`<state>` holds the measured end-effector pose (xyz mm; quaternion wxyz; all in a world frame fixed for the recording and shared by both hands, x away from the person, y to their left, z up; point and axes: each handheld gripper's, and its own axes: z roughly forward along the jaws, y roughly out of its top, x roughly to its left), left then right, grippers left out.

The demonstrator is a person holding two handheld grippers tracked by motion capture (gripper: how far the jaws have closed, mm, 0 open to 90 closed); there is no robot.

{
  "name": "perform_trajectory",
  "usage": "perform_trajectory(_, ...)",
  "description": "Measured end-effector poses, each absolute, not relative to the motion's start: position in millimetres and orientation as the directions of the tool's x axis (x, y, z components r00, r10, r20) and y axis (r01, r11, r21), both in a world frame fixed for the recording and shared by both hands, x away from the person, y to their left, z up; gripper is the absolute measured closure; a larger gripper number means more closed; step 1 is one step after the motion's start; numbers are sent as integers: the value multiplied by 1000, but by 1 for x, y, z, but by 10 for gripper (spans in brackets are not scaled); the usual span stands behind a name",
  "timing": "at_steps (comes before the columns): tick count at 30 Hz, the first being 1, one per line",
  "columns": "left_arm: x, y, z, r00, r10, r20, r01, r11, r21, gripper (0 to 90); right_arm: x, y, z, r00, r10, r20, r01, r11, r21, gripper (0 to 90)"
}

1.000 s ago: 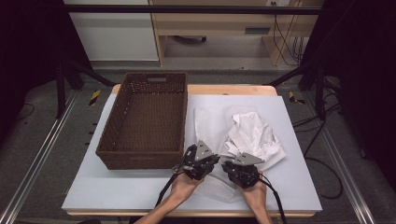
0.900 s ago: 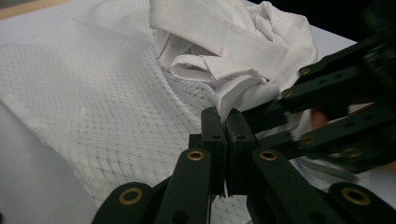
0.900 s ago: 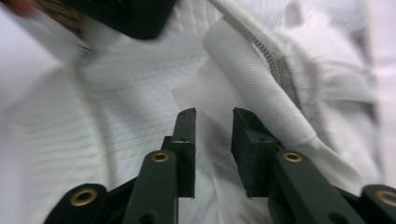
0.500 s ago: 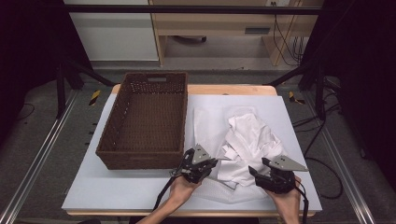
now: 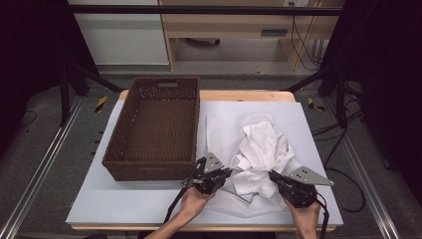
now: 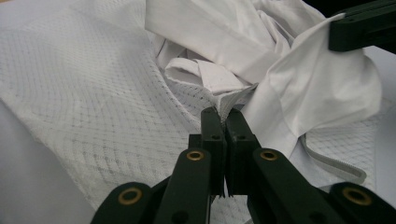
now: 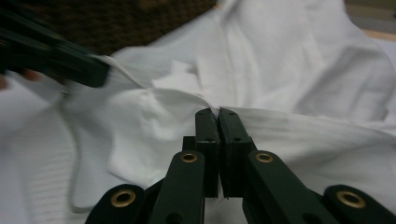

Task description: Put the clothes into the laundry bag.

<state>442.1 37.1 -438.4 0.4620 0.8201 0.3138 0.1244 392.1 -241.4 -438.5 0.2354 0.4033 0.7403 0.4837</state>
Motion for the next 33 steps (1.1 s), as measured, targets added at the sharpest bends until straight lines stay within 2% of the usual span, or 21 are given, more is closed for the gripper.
perform_trajectory(3, 442, 37, -434, 770, 631, -101, 403, -357, 843, 876, 388, -223, -434, -658, 752, 43, 327, 234, 916, 877)
perform_trajectory(7, 439, 37, -427, 773, 625, -108, 394, -340, 854, 877, 393, -181, -452, -717, 696, 29, 364, 340, 867, 876)
perform_trajectory(10, 437, 36, -426, 777, 621, -100, 386, -346, 855, 876, 404, -160, -466, -694, 720, -1, 400, 388, 830, 872)
perform_trajectory(17, 436, 39, -435, 776, 624, -90, 398, -373, 838, 876, 428, -148, -481, -610, 792, -41, 444, 384, 809, 841)
perform_trajectory(22, 435, 47, -443, 774, 627, -86, 401, -381, 833, 876, 419, -161, -471, -664, 748, 12, 414, 354, 839, 692)
perform_trajectory(24, 435, 48, -444, 776, 624, -89, 403, -383, 831, 876, 413, -172, -461, -648, 761, 22, 401, 317, 860, 650)
perform_trajectory(28, 435, 50, -444, 778, 624, -79, 400, -395, 827, 876, 409, -205, -442, -552, 834, -21, 368, 266, 891, 463)
perform_trajectory(30, 435, 50, -444, 778, 624, -76, 401, -399, 825, 876, 414, -221, -443, -495, 868, -27, 398, 255, 881, 383)
perform_trajectory(33, 436, 50, -445, 779, 623, -69, 399, -407, 822, 876, 422, -235, -454, -440, 897, -36, 449, 255, 857, 340)
